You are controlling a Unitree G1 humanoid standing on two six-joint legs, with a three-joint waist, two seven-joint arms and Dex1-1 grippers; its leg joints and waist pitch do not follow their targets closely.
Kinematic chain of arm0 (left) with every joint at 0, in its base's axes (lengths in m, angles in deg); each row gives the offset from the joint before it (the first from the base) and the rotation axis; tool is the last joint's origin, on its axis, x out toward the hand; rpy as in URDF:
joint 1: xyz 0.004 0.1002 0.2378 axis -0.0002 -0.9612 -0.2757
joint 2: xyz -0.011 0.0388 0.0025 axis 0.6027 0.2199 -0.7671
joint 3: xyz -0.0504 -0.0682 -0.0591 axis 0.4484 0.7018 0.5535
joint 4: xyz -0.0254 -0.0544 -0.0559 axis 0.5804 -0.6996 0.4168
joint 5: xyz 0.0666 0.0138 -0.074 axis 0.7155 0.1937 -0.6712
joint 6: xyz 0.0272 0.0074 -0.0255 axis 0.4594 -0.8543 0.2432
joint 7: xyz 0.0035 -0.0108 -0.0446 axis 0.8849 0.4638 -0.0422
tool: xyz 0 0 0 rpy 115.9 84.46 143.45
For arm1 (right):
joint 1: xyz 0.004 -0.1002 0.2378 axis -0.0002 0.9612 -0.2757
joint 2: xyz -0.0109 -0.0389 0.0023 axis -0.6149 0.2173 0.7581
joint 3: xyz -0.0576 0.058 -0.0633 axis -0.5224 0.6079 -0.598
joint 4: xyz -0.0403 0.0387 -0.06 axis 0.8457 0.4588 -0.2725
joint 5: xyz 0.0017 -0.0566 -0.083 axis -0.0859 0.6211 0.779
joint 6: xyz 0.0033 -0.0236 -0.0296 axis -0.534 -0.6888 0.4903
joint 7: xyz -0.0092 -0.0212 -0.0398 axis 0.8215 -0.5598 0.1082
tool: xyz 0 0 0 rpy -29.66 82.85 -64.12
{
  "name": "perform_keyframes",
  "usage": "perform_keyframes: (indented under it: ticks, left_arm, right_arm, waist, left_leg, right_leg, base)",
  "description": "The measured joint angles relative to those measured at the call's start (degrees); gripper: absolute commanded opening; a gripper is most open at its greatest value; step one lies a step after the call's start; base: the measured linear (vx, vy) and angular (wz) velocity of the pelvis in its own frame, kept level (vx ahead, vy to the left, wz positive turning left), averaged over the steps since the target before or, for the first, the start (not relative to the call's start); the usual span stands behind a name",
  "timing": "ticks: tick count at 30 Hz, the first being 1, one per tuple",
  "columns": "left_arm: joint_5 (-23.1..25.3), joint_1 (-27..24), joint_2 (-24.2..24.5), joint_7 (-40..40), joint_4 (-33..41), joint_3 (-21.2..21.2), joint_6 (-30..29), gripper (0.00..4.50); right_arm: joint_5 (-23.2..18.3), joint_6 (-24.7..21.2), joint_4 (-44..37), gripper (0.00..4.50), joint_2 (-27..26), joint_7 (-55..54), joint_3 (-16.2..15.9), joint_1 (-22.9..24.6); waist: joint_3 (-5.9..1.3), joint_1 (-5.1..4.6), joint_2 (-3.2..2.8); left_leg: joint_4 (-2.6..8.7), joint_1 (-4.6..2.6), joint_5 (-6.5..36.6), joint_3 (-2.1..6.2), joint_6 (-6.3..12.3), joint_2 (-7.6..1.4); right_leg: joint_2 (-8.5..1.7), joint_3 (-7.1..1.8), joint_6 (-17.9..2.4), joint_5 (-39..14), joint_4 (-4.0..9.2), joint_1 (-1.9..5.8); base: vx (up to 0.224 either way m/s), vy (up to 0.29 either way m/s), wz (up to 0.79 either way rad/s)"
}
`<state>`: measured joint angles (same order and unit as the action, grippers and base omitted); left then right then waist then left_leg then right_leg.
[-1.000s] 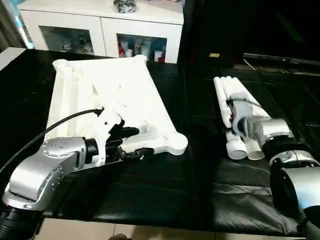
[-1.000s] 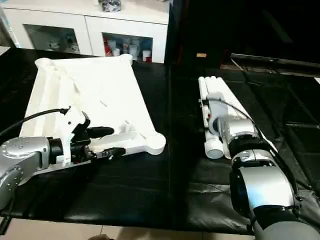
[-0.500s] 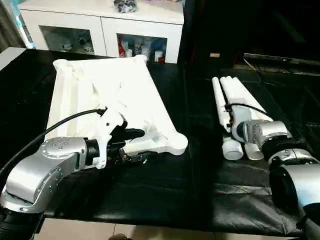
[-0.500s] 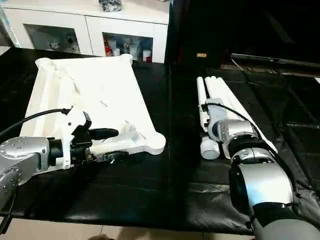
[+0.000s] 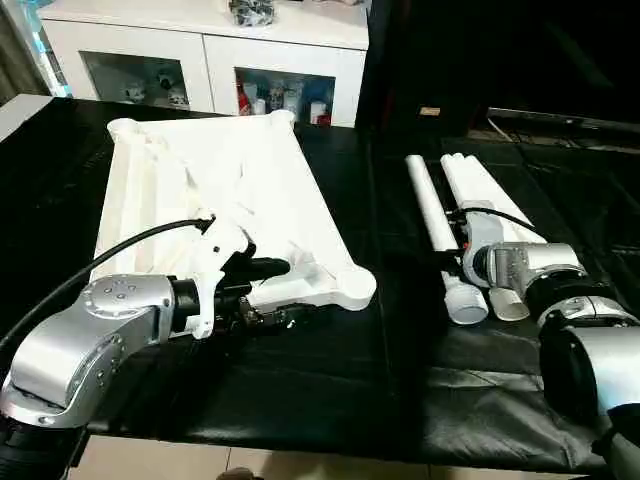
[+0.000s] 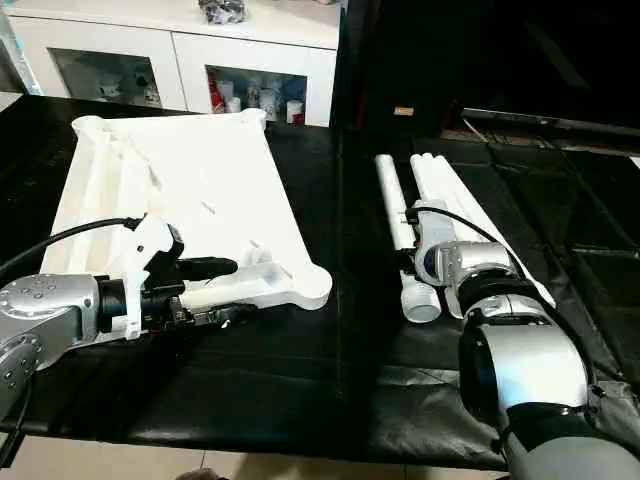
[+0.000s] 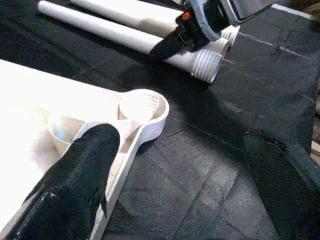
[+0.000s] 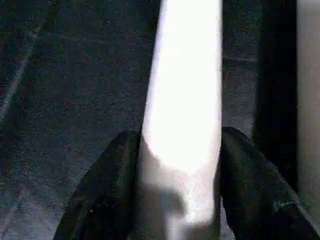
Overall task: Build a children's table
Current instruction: Pick table leg
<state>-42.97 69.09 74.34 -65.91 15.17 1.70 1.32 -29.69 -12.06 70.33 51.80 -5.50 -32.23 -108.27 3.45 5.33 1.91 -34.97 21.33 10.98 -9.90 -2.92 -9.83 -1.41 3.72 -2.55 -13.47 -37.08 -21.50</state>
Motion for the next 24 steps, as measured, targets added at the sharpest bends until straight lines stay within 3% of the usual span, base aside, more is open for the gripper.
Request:
perform_keyframes:
  ticks: [7, 12, 18, 24]
  left_arm:
    - [0.00, 0.00, 0.00, 0.15, 0.00, 0.01, 0.00, 4.50]
    - [-0.57, 0.01, -0.45, 1.00, -0.16, 0.94, -0.04, 4.50]
    - [-0.76, 2.55, -4.58, 5.26, -3.48, 3.06, -1.00, 4.50]
    - [-1.77, 5.63, -9.44, 10.17, -6.40, 6.81, -1.07, 4.50]
  right_arm:
    - [-0.43, -0.50, 0.00, 1.87, 0.05, -0.03, 1.02, -0.01]
    - [-2.22, -0.88, 0.11, 1.86, 0.16, -0.46, 3.57, -0.01]
    - [-6.31, 3.23, -1.26, 1.86, 0.07, 2.02, 7.50, 0.07]
    - [-11.03, 3.56, -7.27, 1.86, -0.64, 5.82, 11.33, 1.00]
  waist:
    - [0.00, 0.12, 0.01]
    - [0.00, 0.08, 0.00]
    - [0.05, 0.19, -0.07]
    - [0.06, 0.61, -0.09]
  left_leg:
    - [0.00, 0.00, -0.01, 0.00, -0.01, -0.01]
    - [0.00, 0.02, -0.01, -0.01, -0.01, -0.01]
    - [0.01, 0.35, -0.15, -0.04, 0.17, -0.04]
    - [-0.01, 0.68, -0.25, -0.04, 0.37, -0.05]
  right_leg:
    - [0.00, 0.00, 0.00, 0.00, 0.00, 0.01]
    - [0.00, 0.00, 0.00, 0.00, 0.00, -0.02]
    - [0.00, 0.04, -0.05, 0.03, -0.04, -0.34]
    - [-0.01, 0.10, -0.08, 0.06, -0.02, -0.55]
  base:
    - [0.000, 0.000, 0.00]
    - [0.000, 0.000, 0.00]
    - [0.000, 0.000, 0.00]
    - [0.000, 0.000, 0.00]
